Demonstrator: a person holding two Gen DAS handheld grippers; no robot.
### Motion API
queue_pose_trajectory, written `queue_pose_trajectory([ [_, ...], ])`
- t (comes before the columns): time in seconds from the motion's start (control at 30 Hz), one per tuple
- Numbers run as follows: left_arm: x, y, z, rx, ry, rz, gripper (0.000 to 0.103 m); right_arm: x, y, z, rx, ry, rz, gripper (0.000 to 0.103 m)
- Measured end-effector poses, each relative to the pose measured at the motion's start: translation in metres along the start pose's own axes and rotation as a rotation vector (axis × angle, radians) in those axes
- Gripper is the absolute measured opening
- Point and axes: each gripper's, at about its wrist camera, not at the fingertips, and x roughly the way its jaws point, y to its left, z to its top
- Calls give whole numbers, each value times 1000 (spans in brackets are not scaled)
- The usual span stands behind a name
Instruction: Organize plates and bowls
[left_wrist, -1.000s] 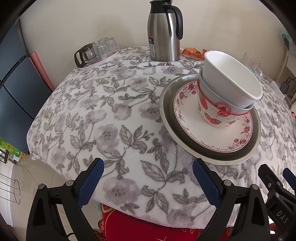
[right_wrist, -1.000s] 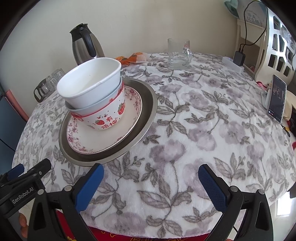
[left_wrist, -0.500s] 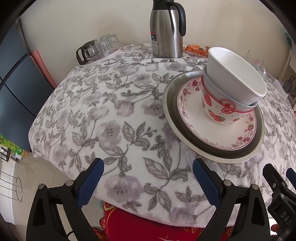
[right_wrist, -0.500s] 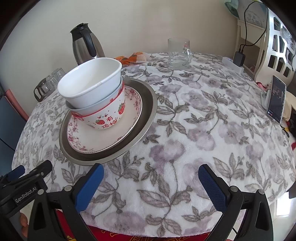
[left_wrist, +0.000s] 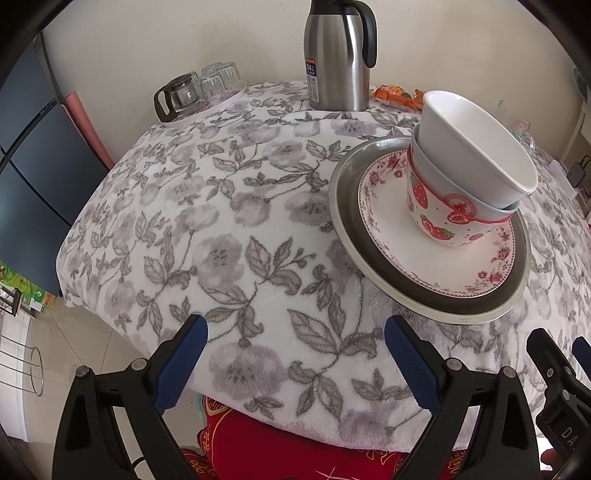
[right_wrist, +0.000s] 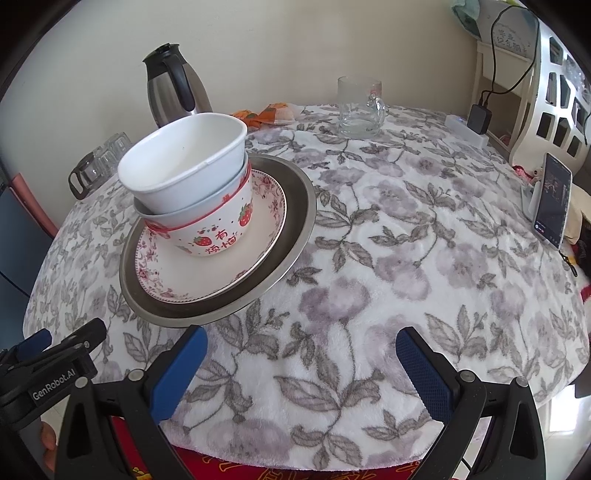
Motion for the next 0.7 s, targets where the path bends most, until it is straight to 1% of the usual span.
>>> queue_pose_trajectory([
  [0.4,2,3,0,-14,14,7,97,1,0,0,1,2,0,103],
  [0.6,1,2,0,-6,1,33,97,1,0,0,2,3,0,103],
  [0.7,-3,2,-1,-9,-15,30,97,1,0,0,1,2,0,103],
])
